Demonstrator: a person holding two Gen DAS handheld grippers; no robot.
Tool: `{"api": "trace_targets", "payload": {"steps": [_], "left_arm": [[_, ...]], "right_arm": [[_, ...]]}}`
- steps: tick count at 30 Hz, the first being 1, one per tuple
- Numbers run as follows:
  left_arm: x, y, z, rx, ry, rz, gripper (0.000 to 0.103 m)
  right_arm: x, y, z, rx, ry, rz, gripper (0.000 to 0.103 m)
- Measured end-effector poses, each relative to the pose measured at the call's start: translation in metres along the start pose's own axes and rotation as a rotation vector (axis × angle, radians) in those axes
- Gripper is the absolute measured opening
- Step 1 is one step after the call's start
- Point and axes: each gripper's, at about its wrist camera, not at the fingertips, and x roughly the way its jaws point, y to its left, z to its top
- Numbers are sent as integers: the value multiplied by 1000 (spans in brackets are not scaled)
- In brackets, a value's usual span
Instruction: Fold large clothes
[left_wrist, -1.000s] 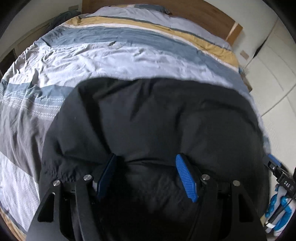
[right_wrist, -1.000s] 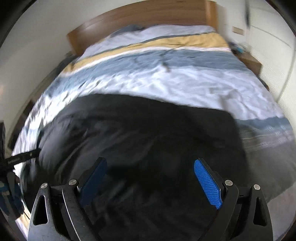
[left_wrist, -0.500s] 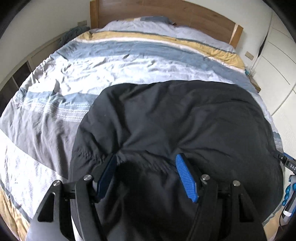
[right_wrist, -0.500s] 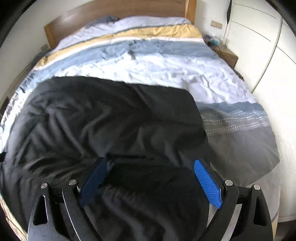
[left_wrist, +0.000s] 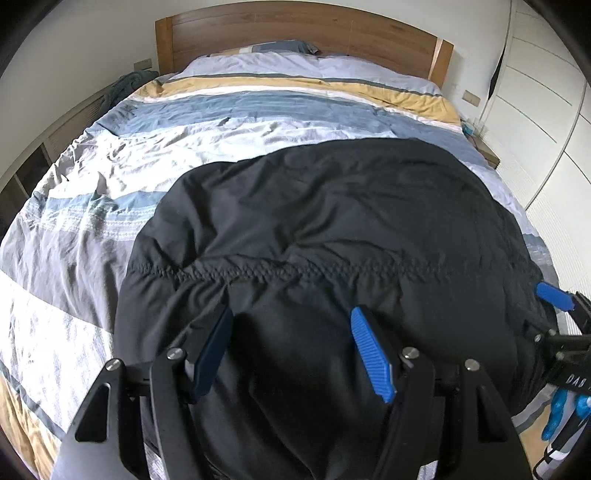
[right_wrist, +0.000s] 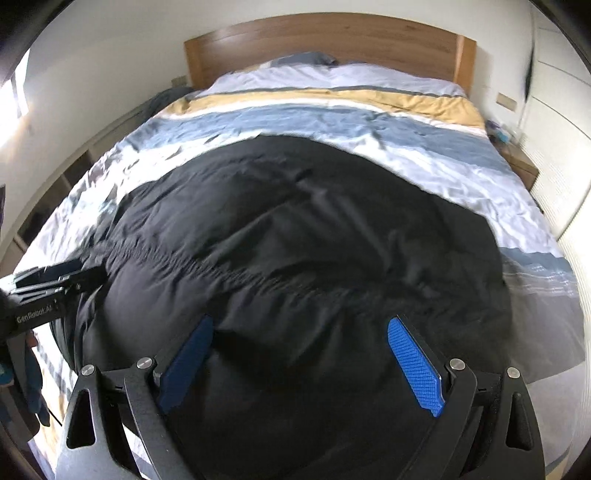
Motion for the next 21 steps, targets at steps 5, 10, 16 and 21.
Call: {"api": "trace_targets", "payload": {"steps": [5,10,16,21], "left_arm": [[2,0,-9,7,-12,5,65],[0,0,-16,15,-24,7,65],[-4,-1,-22,26,-33,12,65],[-8,-3,-26,41,-33,26,65]], "right_arm": [[3,0,-11,9,7,-7,99],[3,-12,-19,23,25,-26,100],[-1,-34,-35,47,56,-64,102],[-6,-54,-47,72,80,-99,102]]}}
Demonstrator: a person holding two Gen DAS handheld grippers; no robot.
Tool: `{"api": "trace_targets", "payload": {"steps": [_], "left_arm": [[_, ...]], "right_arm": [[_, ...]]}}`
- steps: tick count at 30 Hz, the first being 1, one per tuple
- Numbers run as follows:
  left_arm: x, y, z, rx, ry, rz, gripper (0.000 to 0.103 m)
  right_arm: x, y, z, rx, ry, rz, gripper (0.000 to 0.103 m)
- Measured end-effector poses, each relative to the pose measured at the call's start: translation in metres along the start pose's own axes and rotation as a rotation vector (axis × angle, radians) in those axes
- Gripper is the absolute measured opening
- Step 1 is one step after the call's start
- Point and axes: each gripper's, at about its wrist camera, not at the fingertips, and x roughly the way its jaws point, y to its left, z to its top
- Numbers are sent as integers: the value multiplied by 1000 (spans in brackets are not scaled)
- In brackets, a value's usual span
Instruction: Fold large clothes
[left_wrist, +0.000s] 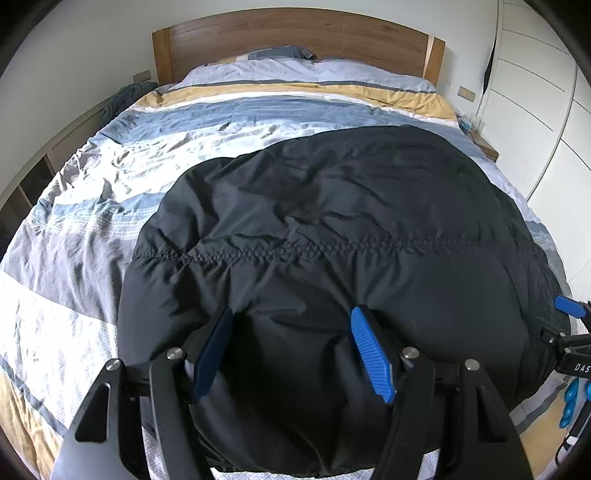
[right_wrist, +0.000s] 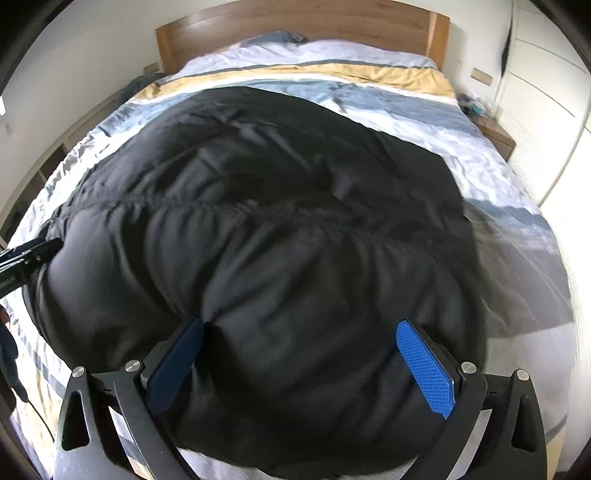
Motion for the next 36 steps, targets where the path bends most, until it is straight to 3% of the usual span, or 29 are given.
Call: {"api": "trace_targets", "payload": {"steps": [12,18,23,27,32,36], "left_arm": [[-14,-6,-4,38,42,-31,66],[-34,-2,-5,43,30,-48,72],[-63,45,2,-56,-10,-87,72],[-70,90,7,-142,5,-155,73],[-41,148,7,-279,78,-258,73],[-3,171,2,-390,134,-343,73]], "right_arm": [[-23,-45,-17,48,16,-60,102],[-39,-71,-24,104,4,-70,103],[-53,-93,-25,149,-7,-39,103],[-55,-109,-26,193,0,-14,103],[-43,-126,-28,275,24,54,103],[-22,-135,-29,354,57,111,103]]}}
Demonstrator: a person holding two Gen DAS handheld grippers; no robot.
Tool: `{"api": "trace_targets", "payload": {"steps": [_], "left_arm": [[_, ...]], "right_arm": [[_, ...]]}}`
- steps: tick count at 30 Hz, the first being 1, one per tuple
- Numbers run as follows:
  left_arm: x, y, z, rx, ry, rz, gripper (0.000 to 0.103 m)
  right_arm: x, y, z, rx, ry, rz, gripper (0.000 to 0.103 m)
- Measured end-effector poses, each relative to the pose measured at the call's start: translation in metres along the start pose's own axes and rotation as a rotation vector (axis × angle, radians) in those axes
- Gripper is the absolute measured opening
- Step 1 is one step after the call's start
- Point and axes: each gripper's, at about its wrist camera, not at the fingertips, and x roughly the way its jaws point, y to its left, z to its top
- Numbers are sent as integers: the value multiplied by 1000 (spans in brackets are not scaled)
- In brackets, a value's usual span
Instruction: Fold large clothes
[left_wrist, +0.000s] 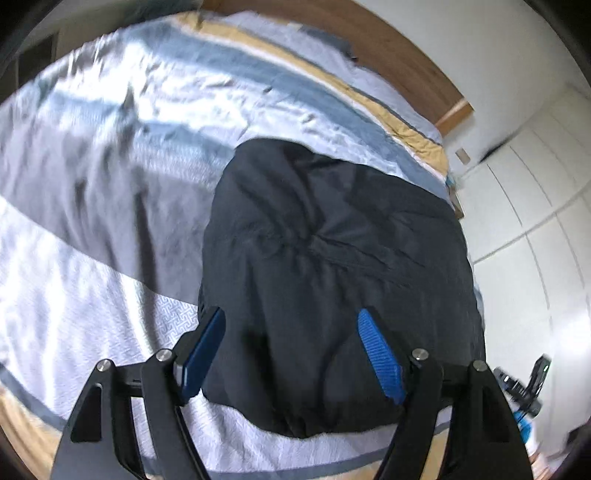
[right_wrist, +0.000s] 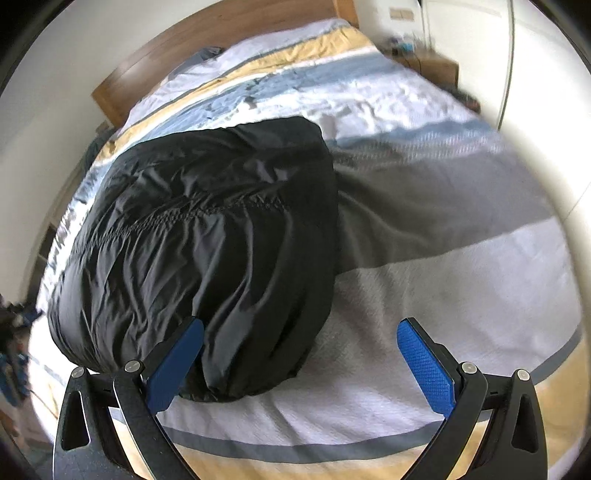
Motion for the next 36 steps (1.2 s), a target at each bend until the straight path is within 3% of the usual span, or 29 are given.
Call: {"api": "trace_targets", "payload": {"steps": [6,11,15,20,25,28,32,36], "left_arm": [[47,30,14,-109,45,-111,74],[91,50,18,-141,117,-185,84],[118,65,13,-210,187,-282,93],[135,73,10,-262,214,-390,98],[153,66,10,-293,257,-502,100],[156,59,8,-297,256,-549,100],[160,53,7,-294,248,-531,99],[159,29,9,-229,240,-429,96]], "right_arm": [[34,-3,10,34,57,91,103],[72,-11,18,68,121,160,102],[104,-24,22,142,185,280,103],[143,-27,25,212,265,434,103],[164,-13,32,237,282,524,103],[169,0,36,243,301,636,103],[176,5,34,232,307,625,103],[184,14,33,254,312,557,103]]}}
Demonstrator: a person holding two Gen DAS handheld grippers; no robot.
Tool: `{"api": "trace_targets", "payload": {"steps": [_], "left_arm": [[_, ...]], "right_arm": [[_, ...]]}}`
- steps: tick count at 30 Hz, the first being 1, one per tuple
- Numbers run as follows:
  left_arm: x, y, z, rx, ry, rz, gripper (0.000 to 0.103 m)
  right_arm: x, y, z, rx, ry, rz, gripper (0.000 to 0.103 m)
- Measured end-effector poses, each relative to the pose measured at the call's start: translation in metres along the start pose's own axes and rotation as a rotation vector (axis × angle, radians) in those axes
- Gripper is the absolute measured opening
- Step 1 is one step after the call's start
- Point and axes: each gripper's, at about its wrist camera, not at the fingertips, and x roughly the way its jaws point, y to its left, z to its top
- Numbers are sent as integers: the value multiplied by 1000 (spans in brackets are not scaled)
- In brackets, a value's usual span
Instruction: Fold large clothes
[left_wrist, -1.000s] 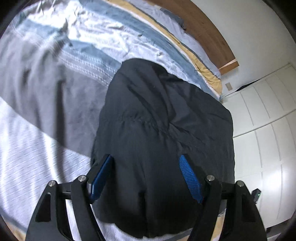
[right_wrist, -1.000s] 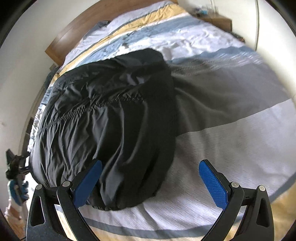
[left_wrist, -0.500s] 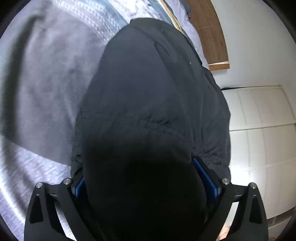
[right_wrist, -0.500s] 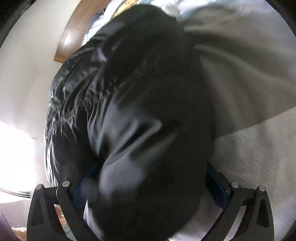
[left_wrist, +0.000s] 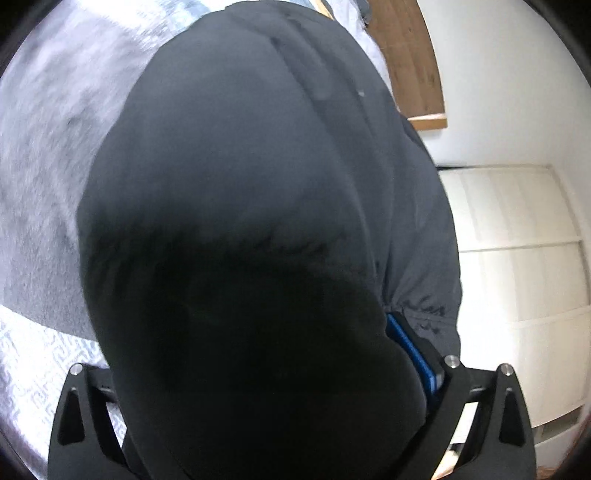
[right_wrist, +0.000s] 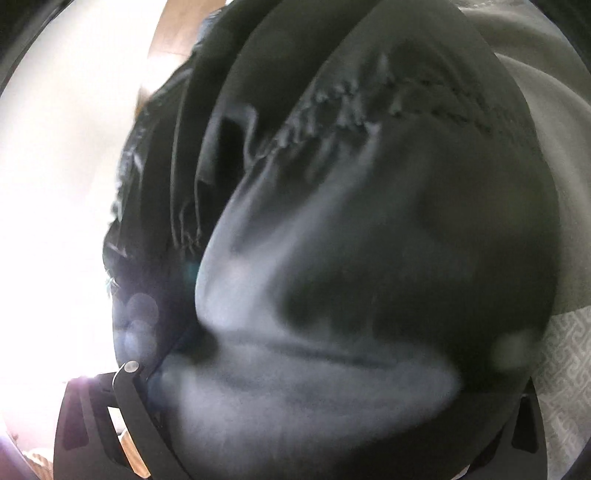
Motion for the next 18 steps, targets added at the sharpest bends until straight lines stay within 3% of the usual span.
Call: {"api": "trace_targets", "payload": {"steps": [2,4,6,7,9,11,18], "left_arm": [[4,-18,-3,51,1,27,85],[4,-32,-7,73,-7,10,60],[3,-48,-11,112,-22,15,43],[2,-57,-13,134,-31,26,35],[1,-74,-14,170,-41,43,28],[-1,-94,-17,210,-48,40,23],[-25,-169,-26,369,-106,-26,18]], "right_arm": [[6,9,-2,-3,9,-46,103],[6,19,-4,-14,7,-68,98],[2,32,-5,-34,-19,-52,58],[-2,43,-6,-62,-36,-53,51],[-6,62,-8,-122,-52,-72,35],[-12,86,-11,-185,-77,-81,30],[-48,172,-23,-360,-186,-36,24]]}}
